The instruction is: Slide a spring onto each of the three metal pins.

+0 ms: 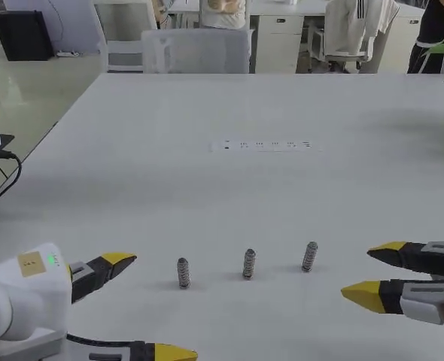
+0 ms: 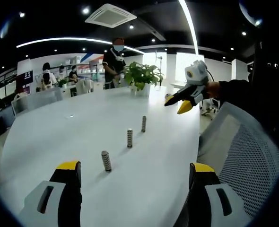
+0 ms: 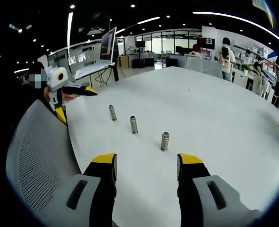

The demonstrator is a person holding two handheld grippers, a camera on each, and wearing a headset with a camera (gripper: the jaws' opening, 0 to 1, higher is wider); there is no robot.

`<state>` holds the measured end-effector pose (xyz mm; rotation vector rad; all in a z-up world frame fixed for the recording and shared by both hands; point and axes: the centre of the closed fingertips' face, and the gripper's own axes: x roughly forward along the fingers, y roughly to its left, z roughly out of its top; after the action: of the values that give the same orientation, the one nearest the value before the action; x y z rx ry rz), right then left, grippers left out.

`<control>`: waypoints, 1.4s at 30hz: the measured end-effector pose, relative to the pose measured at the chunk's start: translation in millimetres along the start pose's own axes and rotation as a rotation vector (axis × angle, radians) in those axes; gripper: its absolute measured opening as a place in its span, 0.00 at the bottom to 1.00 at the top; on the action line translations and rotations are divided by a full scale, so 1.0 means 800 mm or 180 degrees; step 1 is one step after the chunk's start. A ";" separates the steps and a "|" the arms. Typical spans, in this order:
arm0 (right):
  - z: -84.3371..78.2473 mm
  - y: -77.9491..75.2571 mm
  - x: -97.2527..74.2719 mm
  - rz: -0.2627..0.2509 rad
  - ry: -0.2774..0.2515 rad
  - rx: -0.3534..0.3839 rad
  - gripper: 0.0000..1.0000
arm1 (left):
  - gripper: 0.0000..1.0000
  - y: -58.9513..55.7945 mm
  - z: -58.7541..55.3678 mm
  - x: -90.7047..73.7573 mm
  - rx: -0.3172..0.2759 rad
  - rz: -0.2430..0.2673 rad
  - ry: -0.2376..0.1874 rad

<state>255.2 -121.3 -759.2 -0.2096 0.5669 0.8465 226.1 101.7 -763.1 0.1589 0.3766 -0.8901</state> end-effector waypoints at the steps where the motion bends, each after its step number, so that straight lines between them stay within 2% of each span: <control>1: -0.002 0.000 -0.001 -0.0009 -0.0025 -0.0003 0.54 | 0.92 0.000 -0.001 0.000 -0.0004 0.0001 0.0003; 10: -0.013 0.012 0.003 0.0045 -0.0156 -0.0156 0.75 | 0.92 0.002 -0.009 -0.005 -0.0098 0.0048 0.0003; 13: -0.018 0.011 0.005 0.0032 -0.0118 -0.0159 0.80 | 0.92 0.001 -0.010 -0.005 -0.0124 0.0055 -0.0010; 18: -0.015 0.012 0.008 0.0034 -0.0191 -0.0117 0.87 | 0.94 0.000 -0.013 -0.005 -0.0157 0.0057 -0.0015; 25: -0.012 0.010 0.006 -0.0030 -0.0281 -0.0084 0.93 | 0.94 -0.002 -0.017 -0.005 -0.0199 0.0065 -0.0016; 32: -0.014 0.011 0.006 -0.0060 -0.0296 -0.0034 0.97 | 0.95 -0.003 -0.018 -0.004 -0.0224 0.0062 -0.0014; 42: -0.012 0.017 0.009 -0.0047 -0.0332 0.0024 0.98 | 0.95 -0.004 -0.019 -0.003 -0.0242 0.0067 -0.0020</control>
<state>245.3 -111.8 -770.6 -0.1615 0.4703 0.8358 218.6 106.0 -776.4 0.0897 0.4016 -0.8541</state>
